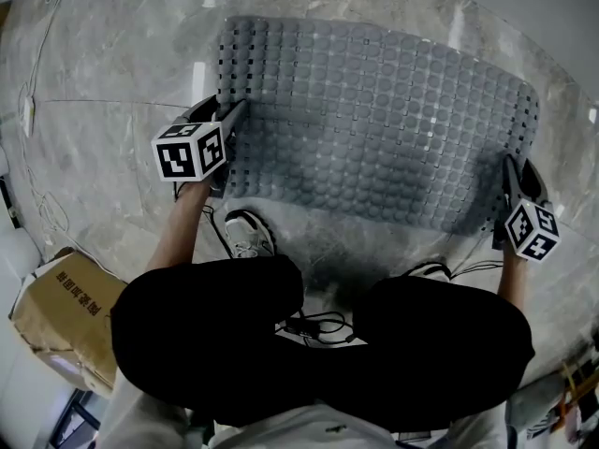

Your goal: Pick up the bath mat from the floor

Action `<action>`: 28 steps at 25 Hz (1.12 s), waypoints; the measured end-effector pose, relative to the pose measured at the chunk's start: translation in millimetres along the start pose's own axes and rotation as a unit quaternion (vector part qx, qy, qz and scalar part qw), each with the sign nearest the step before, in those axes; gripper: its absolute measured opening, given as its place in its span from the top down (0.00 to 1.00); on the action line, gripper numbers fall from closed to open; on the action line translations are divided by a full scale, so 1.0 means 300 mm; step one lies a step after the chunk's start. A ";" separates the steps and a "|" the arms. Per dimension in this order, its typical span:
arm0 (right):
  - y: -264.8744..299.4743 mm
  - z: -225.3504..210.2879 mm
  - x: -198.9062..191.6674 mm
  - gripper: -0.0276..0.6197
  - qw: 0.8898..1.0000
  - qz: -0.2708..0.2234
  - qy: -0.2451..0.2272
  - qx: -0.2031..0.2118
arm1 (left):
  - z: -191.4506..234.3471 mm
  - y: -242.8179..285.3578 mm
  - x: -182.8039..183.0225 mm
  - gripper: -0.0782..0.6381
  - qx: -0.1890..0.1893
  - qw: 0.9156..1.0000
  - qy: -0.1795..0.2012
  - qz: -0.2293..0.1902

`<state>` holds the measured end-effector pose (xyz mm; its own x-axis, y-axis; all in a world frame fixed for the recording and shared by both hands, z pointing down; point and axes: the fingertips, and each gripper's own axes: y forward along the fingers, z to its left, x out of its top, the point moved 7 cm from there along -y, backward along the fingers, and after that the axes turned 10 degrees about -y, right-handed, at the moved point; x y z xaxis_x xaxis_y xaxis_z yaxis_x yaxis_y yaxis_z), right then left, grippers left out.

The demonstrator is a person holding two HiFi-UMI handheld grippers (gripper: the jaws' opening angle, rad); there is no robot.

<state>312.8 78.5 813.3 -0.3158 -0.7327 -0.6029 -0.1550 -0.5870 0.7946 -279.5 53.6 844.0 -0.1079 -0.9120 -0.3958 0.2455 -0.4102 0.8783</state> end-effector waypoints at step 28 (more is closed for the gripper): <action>-0.762 0.185 0.620 0.88 0.997 -0.030 -0.043 0.056 | -0.411 -0.849 0.279 0.80 -0.078 0.994 0.078 -0.011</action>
<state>237.7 95.6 523.5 -0.3821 -0.6622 -0.6446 -0.2777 -0.5830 0.7635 -232.3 82.1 554.1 0.0332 -0.8865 -0.4616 0.3924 -0.4132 0.8218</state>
